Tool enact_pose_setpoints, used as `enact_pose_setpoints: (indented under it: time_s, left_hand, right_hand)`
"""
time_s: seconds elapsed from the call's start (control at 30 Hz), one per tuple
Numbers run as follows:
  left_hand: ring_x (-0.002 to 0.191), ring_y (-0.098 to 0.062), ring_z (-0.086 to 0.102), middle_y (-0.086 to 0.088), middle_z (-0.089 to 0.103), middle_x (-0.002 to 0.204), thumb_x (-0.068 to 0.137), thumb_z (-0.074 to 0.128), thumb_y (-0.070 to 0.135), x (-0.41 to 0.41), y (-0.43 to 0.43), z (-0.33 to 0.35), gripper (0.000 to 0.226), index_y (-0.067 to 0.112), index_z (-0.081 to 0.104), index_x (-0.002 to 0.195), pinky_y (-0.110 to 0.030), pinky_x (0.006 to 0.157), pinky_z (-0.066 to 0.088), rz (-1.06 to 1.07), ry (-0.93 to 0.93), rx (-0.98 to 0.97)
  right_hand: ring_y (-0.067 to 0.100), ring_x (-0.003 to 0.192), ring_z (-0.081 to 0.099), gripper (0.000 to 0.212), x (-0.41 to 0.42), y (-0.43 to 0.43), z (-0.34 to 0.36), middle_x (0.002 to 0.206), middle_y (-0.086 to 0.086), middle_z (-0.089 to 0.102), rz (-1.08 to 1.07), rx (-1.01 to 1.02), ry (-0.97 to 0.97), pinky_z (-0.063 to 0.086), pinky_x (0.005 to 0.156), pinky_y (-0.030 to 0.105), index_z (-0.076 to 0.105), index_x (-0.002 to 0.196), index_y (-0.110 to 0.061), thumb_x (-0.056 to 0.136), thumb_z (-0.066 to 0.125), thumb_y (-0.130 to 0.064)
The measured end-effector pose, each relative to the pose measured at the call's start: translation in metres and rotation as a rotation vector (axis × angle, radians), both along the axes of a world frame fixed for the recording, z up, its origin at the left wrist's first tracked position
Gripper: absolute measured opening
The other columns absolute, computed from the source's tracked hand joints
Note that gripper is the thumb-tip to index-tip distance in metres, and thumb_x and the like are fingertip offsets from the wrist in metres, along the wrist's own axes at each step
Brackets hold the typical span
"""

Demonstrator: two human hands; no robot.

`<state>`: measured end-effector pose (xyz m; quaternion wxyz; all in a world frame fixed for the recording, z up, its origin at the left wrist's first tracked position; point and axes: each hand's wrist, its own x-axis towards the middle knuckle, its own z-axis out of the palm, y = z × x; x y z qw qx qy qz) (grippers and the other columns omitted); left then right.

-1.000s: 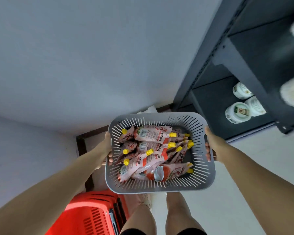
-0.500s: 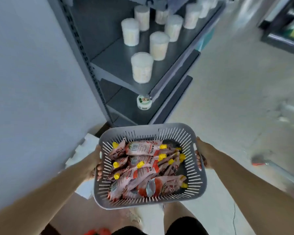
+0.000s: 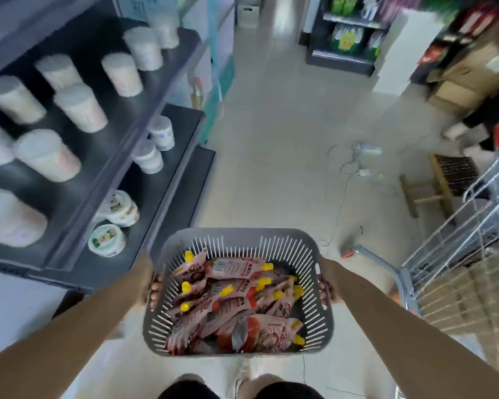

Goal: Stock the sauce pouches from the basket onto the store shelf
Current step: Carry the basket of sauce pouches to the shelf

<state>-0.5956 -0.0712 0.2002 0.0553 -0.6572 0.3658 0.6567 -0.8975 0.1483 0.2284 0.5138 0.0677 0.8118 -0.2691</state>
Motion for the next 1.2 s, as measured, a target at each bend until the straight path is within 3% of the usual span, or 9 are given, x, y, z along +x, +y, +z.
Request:
enact_pose_setpoints:
  time_s: [0.17, 0.3, 0.37, 0.47, 0.53, 0.7, 1.0, 1.1, 1.2]
  left_hand:
    - [0.035, -0.013, 0.025, -0.003, 0.026, 0.04, 0.083, 0.004, 0.077, -0.097, -0.046, 0.011, 0.076, 0.019, 0.028, 0.041, -0.024, 0.046, 0.024, -0.102, 0.054, -0.015]
    - [0.037, -0.014, 0.023, -0.004, 0.024, 0.042, 0.09, 0.015, 0.065, -0.178, -0.103, 0.018, 0.064, 0.019, 0.025, 0.045, -0.024, 0.046, 0.024, -0.241, 0.058, -0.028]
    - [0.038, -0.014, 0.022, -0.003, 0.023, 0.042, 0.09, 0.023, 0.056, -0.218, -0.136, 0.019, 0.057, 0.02, 0.024, 0.046, -0.021, 0.043, 0.027, -0.301, 0.088, -0.037]
    - [0.044, -0.015, 0.02, -0.003, 0.022, 0.046, 0.091, 0.025, 0.058, -0.279, -0.185, 0.029, 0.055, 0.02, 0.022, 0.051, -0.023, 0.046, 0.027, -0.378, 0.089, -0.034]
    - [0.045, -0.015, 0.02, -0.003, 0.023, 0.047, 0.09, 0.025, 0.063, -0.32, -0.217, 0.034, 0.058, 0.02, 0.023, 0.052, -0.025, 0.047, 0.025, -0.416, 0.079, -0.055]
    - [0.037, -0.015, 0.024, -0.001, 0.027, 0.042, 0.089, 0.028, 0.067, -0.421, -0.289, 0.051, 0.064, 0.021, 0.028, 0.044, -0.02, 0.041, 0.027, -0.451, 0.043, -0.124]
    - [0.037, -0.015, 0.026, -0.004, 0.028, 0.04, 0.09, 0.023, 0.064, -0.603, -0.383, 0.048, 0.069, 0.019, 0.029, 0.039, -0.023, 0.045, 0.025, -0.452, -0.035, -0.158]
    - [0.038, -0.016, 0.027, -0.006, 0.028, 0.04, 0.088, 0.019, 0.07, -0.659, -0.398, 0.048, 0.07, 0.019, 0.027, 0.04, -0.025, 0.047, 0.025, -0.412, -0.03, -0.14]
    - [0.035, -0.016, 0.027, -0.005, 0.028, 0.037, 0.087, 0.013, 0.073, -0.719, -0.412, 0.056, 0.074, 0.019, 0.026, 0.038, -0.024, 0.047, 0.026, -0.41, -0.007, -0.132]
  right_hand:
    - [0.015, 0.045, 0.032, 0.066, -0.09, -0.032, 0.01, 0.049, 0.004, 0.033, -0.087, -0.043, 0.021, 0.03, 0.052, 0.022, 0.034, 0.05, -0.013, 0.095, 0.028, -0.062]
    - [0.016, 0.034, 0.035, 0.07, -0.163, -0.072, 0.012, 0.038, 0.002, 0.035, -0.123, -0.102, 0.041, 0.032, 0.046, 0.021, 0.04, 0.039, -0.016, 0.097, 0.033, -0.054]
    - [0.017, 0.032, 0.039, 0.06, -0.198, -0.094, 0.011, 0.038, 0.004, 0.041, -0.127, -0.091, 0.044, 0.036, 0.046, 0.022, 0.046, 0.05, -0.014, 0.096, 0.035, -0.05]
    - [0.026, 0.069, 0.056, 0.04, -0.246, -0.13, 0.015, 0.07, 0.015, 0.057, -0.157, -0.137, 0.023, 0.044, 0.071, 0.036, 0.055, 0.081, -0.009, 0.093, 0.043, -0.045]
    - [0.029, 0.081, 0.055, 0.038, -0.275, -0.152, 0.021, 0.085, 0.017, 0.059, -0.183, -0.151, 0.035, 0.043, 0.077, 0.039, 0.056, 0.088, -0.007, 0.092, 0.044, -0.044]
    - [0.017, 0.045, 0.041, 0.049, -0.352, -0.2, 0.034, 0.049, 0.004, 0.046, -0.302, -0.084, 0.035, 0.036, 0.053, 0.024, 0.046, 0.06, -0.014, 0.085, 0.044, -0.055]
    - [0.017, 0.05, 0.04, 0.052, -0.543, -0.285, 0.028, 0.056, 0.005, 0.045, -0.278, -0.097, -0.036, 0.037, 0.055, 0.025, 0.048, 0.068, -0.011, 0.089, 0.044, -0.059]
    - [0.019, 0.059, 0.044, 0.059, -0.608, -0.31, 0.031, 0.064, 0.007, 0.047, -0.226, -0.094, -0.043, 0.041, 0.063, 0.029, 0.047, 0.071, -0.011, 0.088, 0.039, -0.067]
    - [0.025, 0.083, 0.05, 0.061, -0.672, -0.329, 0.039, 0.086, 0.012, 0.054, -0.208, -0.11, -0.052, 0.046, 0.085, 0.038, 0.051, 0.083, -0.008, 0.089, 0.037, -0.068]
